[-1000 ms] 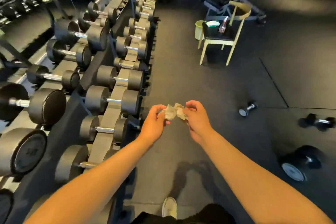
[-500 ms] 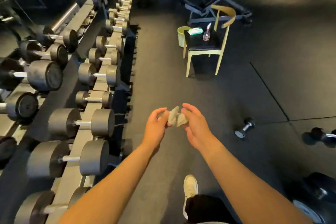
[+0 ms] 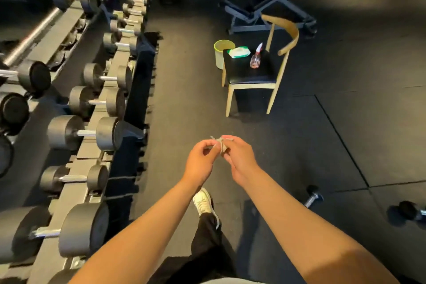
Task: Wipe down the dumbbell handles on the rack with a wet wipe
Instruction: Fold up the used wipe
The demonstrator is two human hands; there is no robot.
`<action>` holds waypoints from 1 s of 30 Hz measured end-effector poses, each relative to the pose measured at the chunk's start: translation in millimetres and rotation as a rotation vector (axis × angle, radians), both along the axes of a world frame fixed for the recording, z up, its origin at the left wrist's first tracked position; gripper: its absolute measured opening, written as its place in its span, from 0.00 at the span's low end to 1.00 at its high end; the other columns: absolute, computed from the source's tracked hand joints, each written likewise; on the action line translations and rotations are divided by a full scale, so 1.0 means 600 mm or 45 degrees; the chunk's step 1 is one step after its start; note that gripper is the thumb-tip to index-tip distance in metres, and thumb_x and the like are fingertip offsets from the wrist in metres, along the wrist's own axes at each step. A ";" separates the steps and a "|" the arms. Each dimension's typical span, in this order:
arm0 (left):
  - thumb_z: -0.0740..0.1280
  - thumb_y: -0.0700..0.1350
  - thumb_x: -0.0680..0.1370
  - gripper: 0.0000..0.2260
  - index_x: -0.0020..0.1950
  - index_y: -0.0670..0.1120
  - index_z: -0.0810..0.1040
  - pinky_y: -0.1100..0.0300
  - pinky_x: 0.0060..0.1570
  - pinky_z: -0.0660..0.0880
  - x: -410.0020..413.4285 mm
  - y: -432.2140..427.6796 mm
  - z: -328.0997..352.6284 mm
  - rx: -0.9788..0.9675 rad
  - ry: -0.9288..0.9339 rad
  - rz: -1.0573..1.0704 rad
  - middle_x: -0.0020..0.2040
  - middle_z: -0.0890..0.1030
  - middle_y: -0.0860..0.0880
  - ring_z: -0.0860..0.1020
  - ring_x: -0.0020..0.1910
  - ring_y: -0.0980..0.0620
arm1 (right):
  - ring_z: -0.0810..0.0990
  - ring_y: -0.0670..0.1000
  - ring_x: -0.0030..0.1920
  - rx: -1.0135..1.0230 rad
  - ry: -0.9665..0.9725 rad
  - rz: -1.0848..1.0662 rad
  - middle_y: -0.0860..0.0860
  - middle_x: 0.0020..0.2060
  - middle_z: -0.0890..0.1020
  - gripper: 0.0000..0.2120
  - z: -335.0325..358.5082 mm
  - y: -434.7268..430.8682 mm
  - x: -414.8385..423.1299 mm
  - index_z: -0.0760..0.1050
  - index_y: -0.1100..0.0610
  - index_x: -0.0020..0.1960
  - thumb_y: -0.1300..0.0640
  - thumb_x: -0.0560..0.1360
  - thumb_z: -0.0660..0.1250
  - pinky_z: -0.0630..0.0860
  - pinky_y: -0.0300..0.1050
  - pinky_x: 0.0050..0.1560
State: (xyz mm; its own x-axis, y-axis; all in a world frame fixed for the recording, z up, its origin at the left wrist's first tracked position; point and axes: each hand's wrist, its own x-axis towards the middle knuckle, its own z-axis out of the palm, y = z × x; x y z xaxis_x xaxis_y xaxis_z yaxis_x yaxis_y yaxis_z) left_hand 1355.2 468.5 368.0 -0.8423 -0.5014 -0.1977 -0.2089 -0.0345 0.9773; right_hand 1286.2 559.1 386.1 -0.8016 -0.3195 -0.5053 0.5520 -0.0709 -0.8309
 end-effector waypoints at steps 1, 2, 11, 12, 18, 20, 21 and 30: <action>0.68 0.44 0.81 0.05 0.52 0.49 0.84 0.60 0.57 0.77 -0.041 -0.025 -0.005 -0.006 0.000 -0.014 0.49 0.86 0.53 0.83 0.51 0.57 | 0.82 0.54 0.55 -0.017 -0.009 -0.005 0.59 0.54 0.83 0.08 -0.006 -0.024 -0.040 0.80 0.58 0.53 0.64 0.80 0.63 0.78 0.46 0.57; 0.68 0.45 0.81 0.05 0.54 0.50 0.84 0.61 0.58 0.77 -0.082 -0.052 -0.009 0.000 -0.004 -0.033 0.51 0.86 0.54 0.82 0.53 0.57 | 0.82 0.54 0.56 -0.038 -0.022 -0.009 0.59 0.54 0.84 0.08 -0.012 -0.052 -0.082 0.81 0.58 0.53 0.64 0.80 0.64 0.78 0.47 0.59; 0.67 0.29 0.77 0.22 0.68 0.46 0.74 0.67 0.56 0.75 -0.413 -0.326 -0.045 -0.120 -0.077 -0.334 0.59 0.81 0.50 0.80 0.55 0.59 | 0.80 0.46 0.48 0.149 -0.049 0.032 0.53 0.55 0.82 0.15 0.001 -0.307 -0.416 0.78 0.58 0.64 0.65 0.78 0.64 0.72 0.36 0.41; 0.67 0.29 0.77 0.21 0.67 0.46 0.74 0.63 0.58 0.76 -0.447 -0.356 -0.045 -0.140 -0.096 -0.321 0.59 0.81 0.50 0.80 0.56 0.55 | 0.78 0.44 0.47 0.193 -0.018 0.032 0.52 0.53 0.81 0.16 0.002 -0.332 -0.447 0.76 0.57 0.64 0.66 0.78 0.64 0.71 0.34 0.39; 0.68 0.37 0.79 0.14 0.59 0.54 0.72 0.53 0.51 0.77 -0.658 -0.513 -0.061 -0.225 -0.182 -0.177 0.50 0.84 0.46 0.82 0.48 0.51 | 0.79 0.49 0.53 0.303 0.117 0.103 0.55 0.56 0.80 0.15 -0.032 -0.486 -0.652 0.73 0.59 0.64 0.66 0.78 0.64 0.74 0.36 0.48; 0.68 0.39 0.79 0.12 0.57 0.51 0.71 0.56 0.43 0.73 -0.742 -0.564 -0.071 -0.217 -0.206 -0.140 0.46 0.84 0.43 0.79 0.40 0.52 | 0.77 0.45 0.50 0.336 0.158 0.117 0.53 0.55 0.79 0.14 -0.045 -0.541 -0.736 0.74 0.60 0.64 0.66 0.79 0.64 0.72 0.33 0.45; 0.69 0.39 0.79 0.10 0.56 0.50 0.71 0.59 0.41 0.72 -0.788 -0.591 -0.076 -0.213 -0.215 -0.133 0.44 0.84 0.44 0.77 0.39 0.54 | 0.76 0.44 0.48 0.346 0.175 0.124 0.52 0.53 0.79 0.13 -0.052 -0.569 -0.782 0.75 0.60 0.63 0.65 0.79 0.64 0.70 0.31 0.43; 0.68 0.40 0.80 0.05 0.50 0.49 0.82 0.71 0.41 0.72 -1.195 -0.840 -0.075 -0.320 -0.246 -0.148 0.45 0.84 0.54 0.79 0.40 0.64 | 0.77 0.45 0.44 0.291 -0.001 0.082 0.52 0.50 0.81 0.12 -0.076 -0.825 -1.180 0.80 0.58 0.60 0.62 0.80 0.62 0.69 0.36 0.37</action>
